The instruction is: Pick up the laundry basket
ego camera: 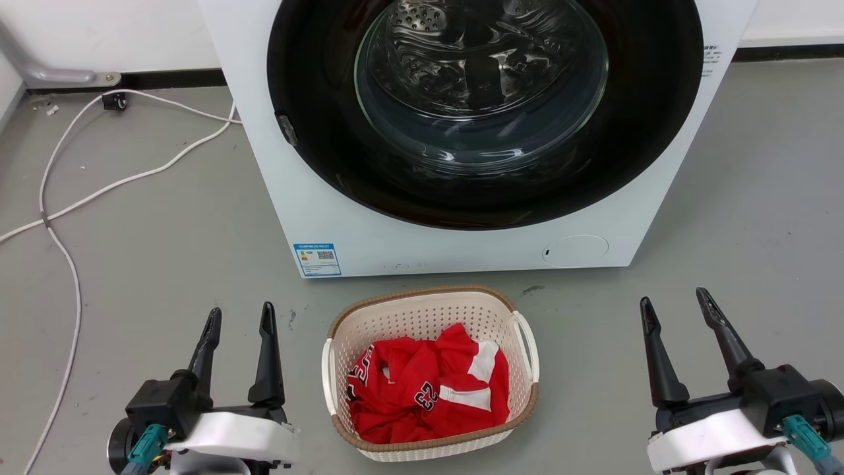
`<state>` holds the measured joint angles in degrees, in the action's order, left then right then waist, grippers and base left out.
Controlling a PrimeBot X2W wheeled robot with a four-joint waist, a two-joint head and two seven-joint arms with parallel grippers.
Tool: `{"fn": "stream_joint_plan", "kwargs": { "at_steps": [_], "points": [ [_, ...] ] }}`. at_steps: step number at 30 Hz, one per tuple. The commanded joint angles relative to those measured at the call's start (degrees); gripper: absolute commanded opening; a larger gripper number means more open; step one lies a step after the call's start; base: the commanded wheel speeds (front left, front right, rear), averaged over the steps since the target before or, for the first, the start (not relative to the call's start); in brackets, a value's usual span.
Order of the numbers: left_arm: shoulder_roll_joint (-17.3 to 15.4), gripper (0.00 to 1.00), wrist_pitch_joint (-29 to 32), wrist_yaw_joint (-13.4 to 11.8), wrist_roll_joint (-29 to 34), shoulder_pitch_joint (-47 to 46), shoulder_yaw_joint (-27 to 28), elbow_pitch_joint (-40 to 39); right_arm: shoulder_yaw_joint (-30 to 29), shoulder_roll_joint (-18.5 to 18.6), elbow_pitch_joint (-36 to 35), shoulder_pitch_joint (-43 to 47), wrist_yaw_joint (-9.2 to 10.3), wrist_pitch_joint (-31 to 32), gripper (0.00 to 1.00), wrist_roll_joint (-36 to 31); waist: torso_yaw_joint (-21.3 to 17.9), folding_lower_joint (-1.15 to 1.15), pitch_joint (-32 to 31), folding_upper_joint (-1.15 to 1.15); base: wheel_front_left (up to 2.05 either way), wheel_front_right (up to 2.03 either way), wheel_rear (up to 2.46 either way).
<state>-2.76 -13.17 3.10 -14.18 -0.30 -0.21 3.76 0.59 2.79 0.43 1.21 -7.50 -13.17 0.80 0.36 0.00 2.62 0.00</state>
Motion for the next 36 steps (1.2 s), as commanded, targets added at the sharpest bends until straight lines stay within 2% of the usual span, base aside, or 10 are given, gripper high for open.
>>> {"fn": "stream_joint_plan", "kwargs": {
  "at_steps": [1,18,36],
  "points": [
    [-0.18,1.0,-0.41,-0.1,1.0,0.38,-0.08,-0.34,0.09,0.16,-0.5,0.22,0.02,-0.45,1.0,-1.05,0.01,0.0,0.02,0.0,0.0,0.0,0.0],
    [-0.18,1.0,-2.18,-1.08,7.56,1.25,-0.67,0.48,0.54,0.15,-0.91,1.24,0.02,-2.08,1.0,-8.5,0.17,0.0,0.02,0.0,0.0,0.0,0.0],
    [-0.19,1.0,-2.06,-2.05,7.73,1.25,-0.81,0.86,-0.28,0.15,-0.48,1.36,0.03,-2.04,1.0,-6.82,0.29,0.0,-0.08,0.0,0.0,0.0,0.0]
  ]
}}
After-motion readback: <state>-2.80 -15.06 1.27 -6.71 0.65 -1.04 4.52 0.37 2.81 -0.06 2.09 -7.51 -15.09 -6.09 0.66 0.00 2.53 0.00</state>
